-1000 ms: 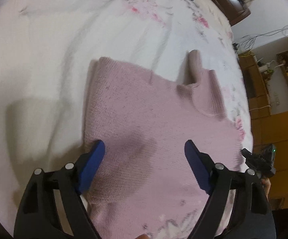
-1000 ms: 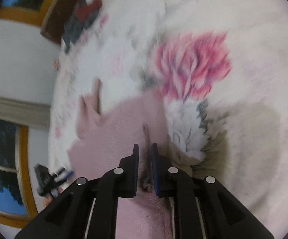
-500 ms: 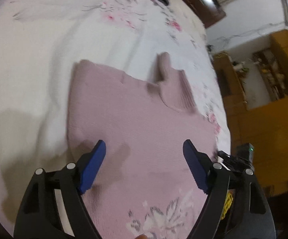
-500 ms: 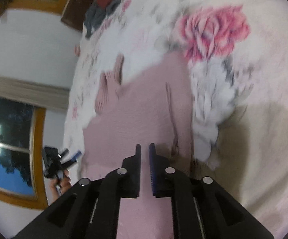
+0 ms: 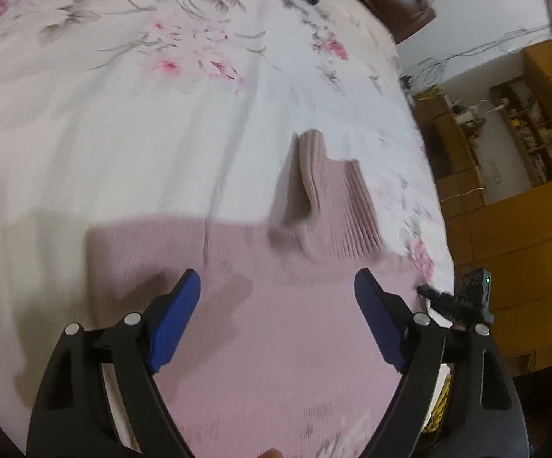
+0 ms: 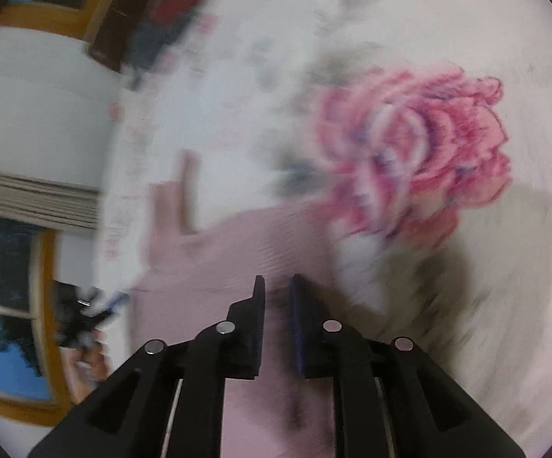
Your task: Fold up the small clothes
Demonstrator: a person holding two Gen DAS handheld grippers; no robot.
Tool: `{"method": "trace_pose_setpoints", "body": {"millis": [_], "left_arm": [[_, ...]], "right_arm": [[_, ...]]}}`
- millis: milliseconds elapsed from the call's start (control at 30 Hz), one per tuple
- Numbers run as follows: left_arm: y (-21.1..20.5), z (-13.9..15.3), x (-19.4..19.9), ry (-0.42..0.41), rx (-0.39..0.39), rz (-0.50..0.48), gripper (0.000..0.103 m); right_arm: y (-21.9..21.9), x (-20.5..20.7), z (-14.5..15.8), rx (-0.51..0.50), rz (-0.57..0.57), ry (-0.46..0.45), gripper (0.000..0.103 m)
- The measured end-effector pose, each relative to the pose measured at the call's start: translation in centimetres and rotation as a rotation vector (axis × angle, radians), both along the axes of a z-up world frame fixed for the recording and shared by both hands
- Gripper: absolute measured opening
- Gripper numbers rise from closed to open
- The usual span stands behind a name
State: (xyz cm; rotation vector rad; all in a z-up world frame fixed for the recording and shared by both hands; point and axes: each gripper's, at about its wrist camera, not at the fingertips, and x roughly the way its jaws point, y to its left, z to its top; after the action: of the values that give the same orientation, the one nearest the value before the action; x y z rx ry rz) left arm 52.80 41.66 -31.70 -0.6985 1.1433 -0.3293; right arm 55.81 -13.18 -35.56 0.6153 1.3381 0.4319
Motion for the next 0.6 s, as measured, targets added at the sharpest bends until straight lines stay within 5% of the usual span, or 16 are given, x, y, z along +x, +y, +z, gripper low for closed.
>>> {"method": "trace_pose_setpoints", "body": {"millis": [200, 367, 533, 600], "left_arm": [[-2.9, -0.7, 8.3, -0.011, 0.024, -0.046, 0.082], [-6.1, -2.4, 13.7, -0.001, 0.046, -0.072, 0.079], [-7.7, -4.7, 16.4, 0.009, 0.067, -0.083, 0.057], [-7.4, -5.1, 16.7, 0.001, 0.057, -0.068, 0.055]], "right_arm": [[3.0, 3.4, 3.5, 0.103, 0.030, -0.088, 0.022], [9.2, 9.0, 2.3, 0.119, 0.077, -0.063, 0.027], [14.1, 12.4, 0.1, 0.115, 0.112, -0.055, 0.035], [15.6, 13.2, -0.8, 0.106, 0.125, -0.052, 0.039]]}}
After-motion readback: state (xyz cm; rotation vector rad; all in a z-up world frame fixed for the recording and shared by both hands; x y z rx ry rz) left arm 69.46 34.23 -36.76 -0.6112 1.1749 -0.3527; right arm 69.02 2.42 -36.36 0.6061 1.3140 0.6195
